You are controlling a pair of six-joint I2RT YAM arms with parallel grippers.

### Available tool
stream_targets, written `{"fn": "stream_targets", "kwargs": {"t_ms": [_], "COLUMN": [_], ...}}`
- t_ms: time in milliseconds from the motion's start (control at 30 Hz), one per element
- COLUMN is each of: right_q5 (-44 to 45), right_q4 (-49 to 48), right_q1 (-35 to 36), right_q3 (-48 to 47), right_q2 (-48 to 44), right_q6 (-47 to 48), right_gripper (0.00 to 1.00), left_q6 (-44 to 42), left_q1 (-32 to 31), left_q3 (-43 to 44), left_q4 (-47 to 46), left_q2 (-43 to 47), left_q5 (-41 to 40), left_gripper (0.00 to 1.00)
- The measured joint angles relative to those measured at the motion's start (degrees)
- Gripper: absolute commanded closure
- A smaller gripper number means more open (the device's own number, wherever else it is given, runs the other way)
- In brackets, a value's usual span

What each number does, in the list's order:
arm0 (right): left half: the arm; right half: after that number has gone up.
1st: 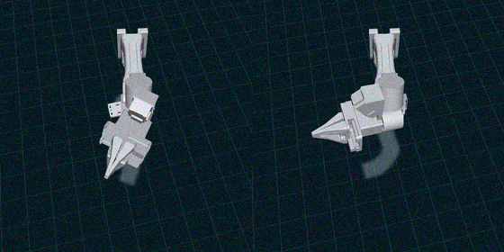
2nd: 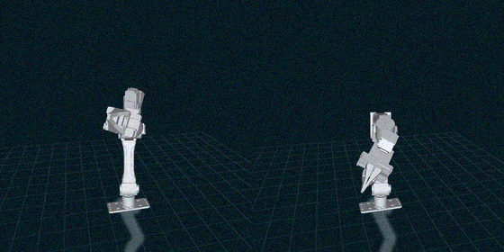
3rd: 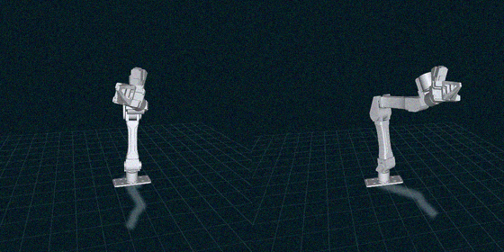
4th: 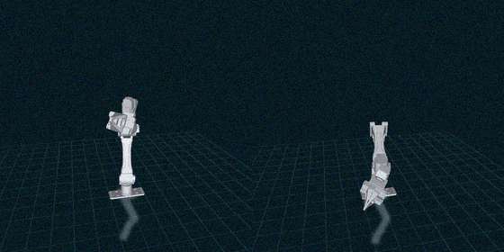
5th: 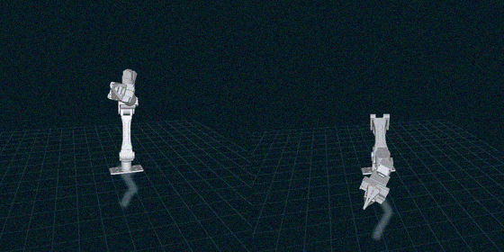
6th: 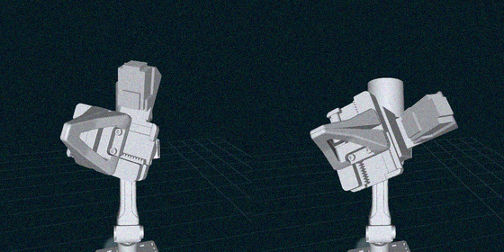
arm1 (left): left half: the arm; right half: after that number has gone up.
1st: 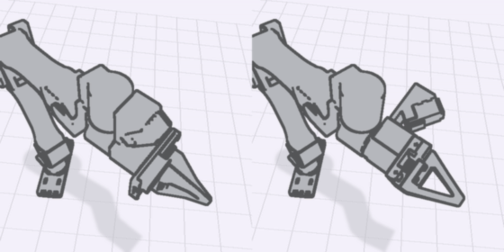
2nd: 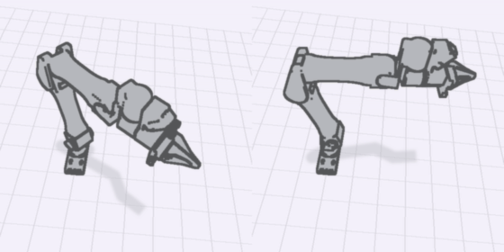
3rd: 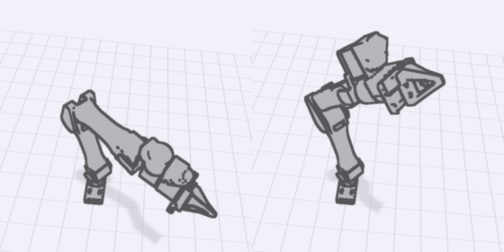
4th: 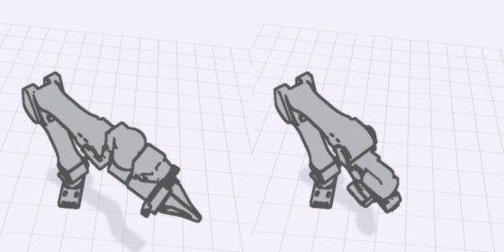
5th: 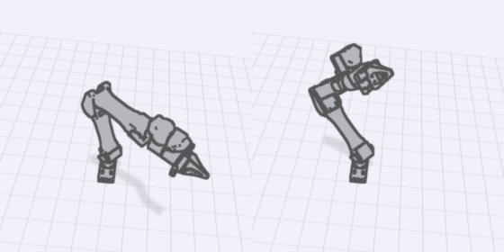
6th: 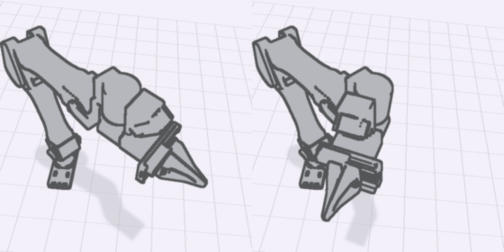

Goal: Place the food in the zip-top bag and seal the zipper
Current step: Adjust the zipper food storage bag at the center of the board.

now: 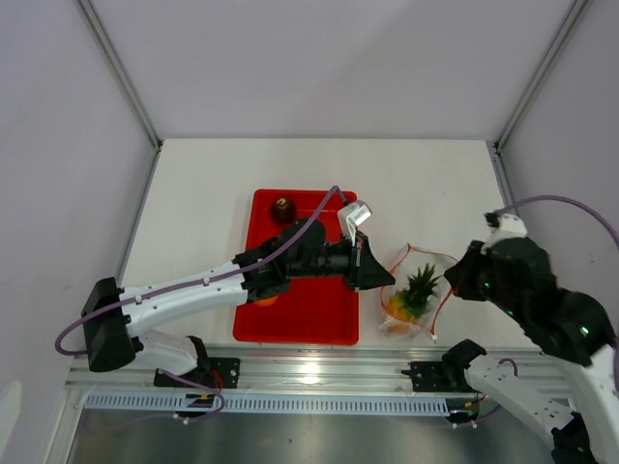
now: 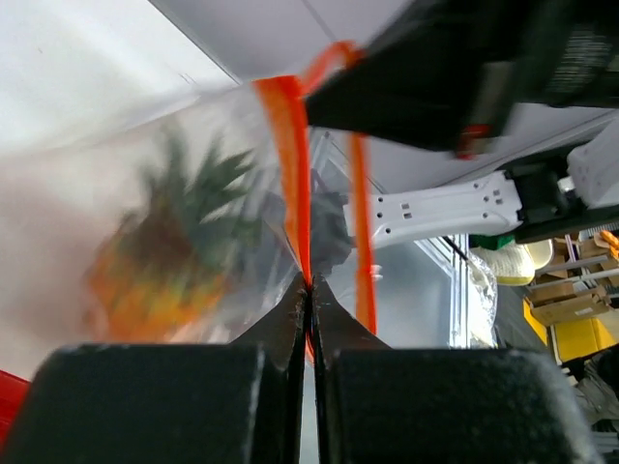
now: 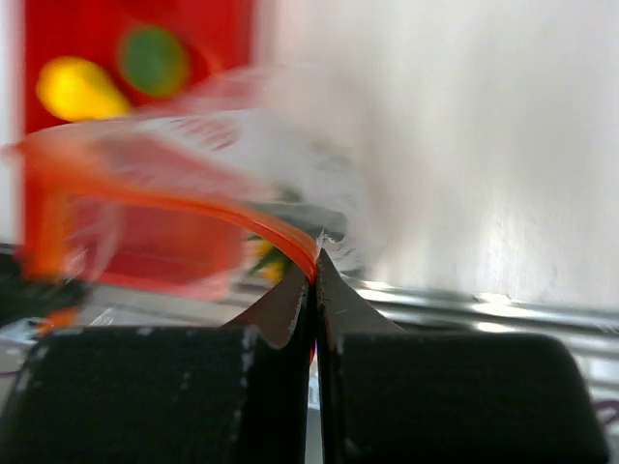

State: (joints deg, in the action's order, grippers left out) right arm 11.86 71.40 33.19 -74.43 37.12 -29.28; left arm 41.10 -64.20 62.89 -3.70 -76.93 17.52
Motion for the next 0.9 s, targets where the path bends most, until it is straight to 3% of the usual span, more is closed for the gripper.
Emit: {"fn": "stream_targets", "kwargs": {"t_ms": [233, 667, 900], "right_q5": [2.8, -0.07, 0.0], "right_q4": [3.72, 6.05, 2.1], "right_q1": [-0.04, -0.07, -2.91], "right_q3": [4.5, -10.27, 2.03], "right_q2": [9.84, 8.24, 14.64], "right_q6": [-0.09, -1.09, 1.97], "right_gripper": [1.0, 1.0, 1.0], "left_q6": [0.09, 4.79, 7.52], "left_q1": [-0.28, -1.92, -1.51], "left_q3": [1.66, -0.04, -0.31], "left_q4": [3.41, -1.77, -4.96], "left_q2": [-2.67, -1.86, -8.68], "left_q5": [1.31, 3.93, 4.13], "left_gripper": [0.99, 1.0, 0.99]}}
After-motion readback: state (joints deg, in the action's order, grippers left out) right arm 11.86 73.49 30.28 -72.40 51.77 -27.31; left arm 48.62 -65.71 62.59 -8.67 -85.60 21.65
